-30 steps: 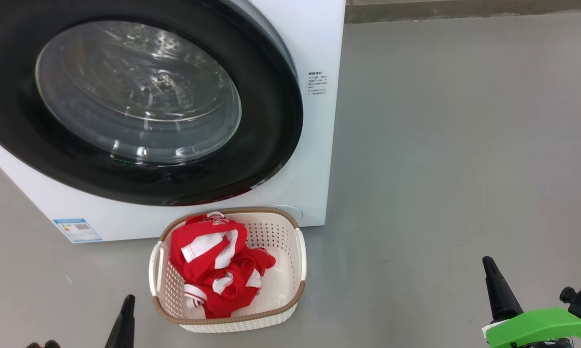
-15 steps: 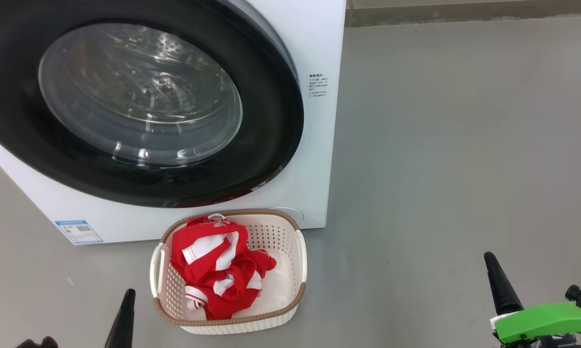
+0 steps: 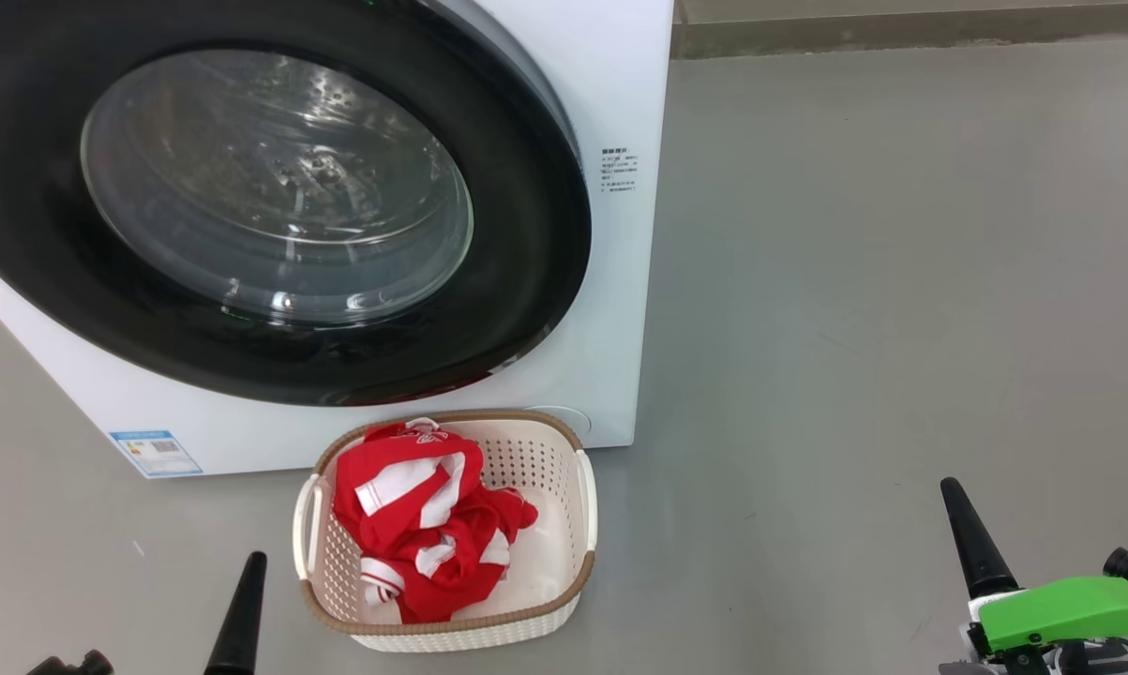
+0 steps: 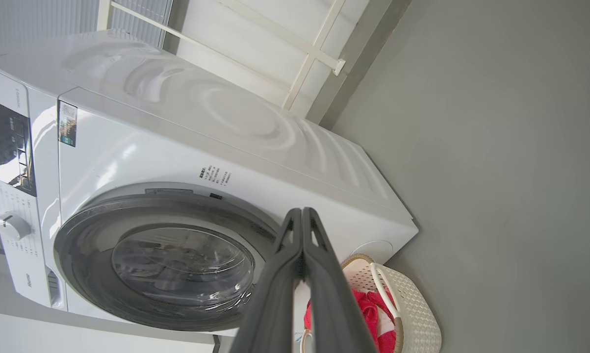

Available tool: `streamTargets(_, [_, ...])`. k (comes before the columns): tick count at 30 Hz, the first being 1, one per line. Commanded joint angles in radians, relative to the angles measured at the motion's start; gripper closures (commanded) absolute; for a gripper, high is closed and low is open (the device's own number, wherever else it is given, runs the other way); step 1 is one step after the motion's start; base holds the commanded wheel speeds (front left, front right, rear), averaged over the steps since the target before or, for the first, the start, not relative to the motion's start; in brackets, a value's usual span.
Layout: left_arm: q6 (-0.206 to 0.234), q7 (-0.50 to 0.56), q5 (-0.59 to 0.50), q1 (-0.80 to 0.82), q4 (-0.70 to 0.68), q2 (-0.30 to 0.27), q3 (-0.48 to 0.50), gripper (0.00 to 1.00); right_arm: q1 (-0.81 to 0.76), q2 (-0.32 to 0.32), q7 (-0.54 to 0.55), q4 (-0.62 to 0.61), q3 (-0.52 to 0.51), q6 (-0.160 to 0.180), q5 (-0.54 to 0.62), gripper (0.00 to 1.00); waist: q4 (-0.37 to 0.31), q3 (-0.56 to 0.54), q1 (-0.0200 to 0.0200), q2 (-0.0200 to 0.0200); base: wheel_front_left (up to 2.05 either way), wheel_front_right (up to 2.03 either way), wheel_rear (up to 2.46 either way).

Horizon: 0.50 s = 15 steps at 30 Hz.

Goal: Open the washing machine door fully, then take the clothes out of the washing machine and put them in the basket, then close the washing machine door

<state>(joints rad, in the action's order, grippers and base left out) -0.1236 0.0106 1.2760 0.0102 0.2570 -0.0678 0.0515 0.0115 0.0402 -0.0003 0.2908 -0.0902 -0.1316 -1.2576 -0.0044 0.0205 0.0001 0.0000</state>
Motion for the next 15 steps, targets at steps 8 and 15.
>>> streamTargets(8, [-0.006, 0.031, 0.099, 0.061, -0.018, -0.002, 0.037, 1.00, 0.063, 0.020, 0.028, -0.035, 0.006, 0.000, -0.112, 1.00, 0.001, -0.005, -0.0001, 0.0000, 0.00, 0.00, 0.00])
streamTargets(15, [-0.006, 0.051, 0.171, 0.072, -0.017, 0.002, 0.043, 1.00, 0.072, 0.021, 0.049, -0.038, 0.003, 0.000, -0.189, 1.00, 0.002, -0.008, -0.0001, 0.0000, 0.00, 0.00, 0.00])
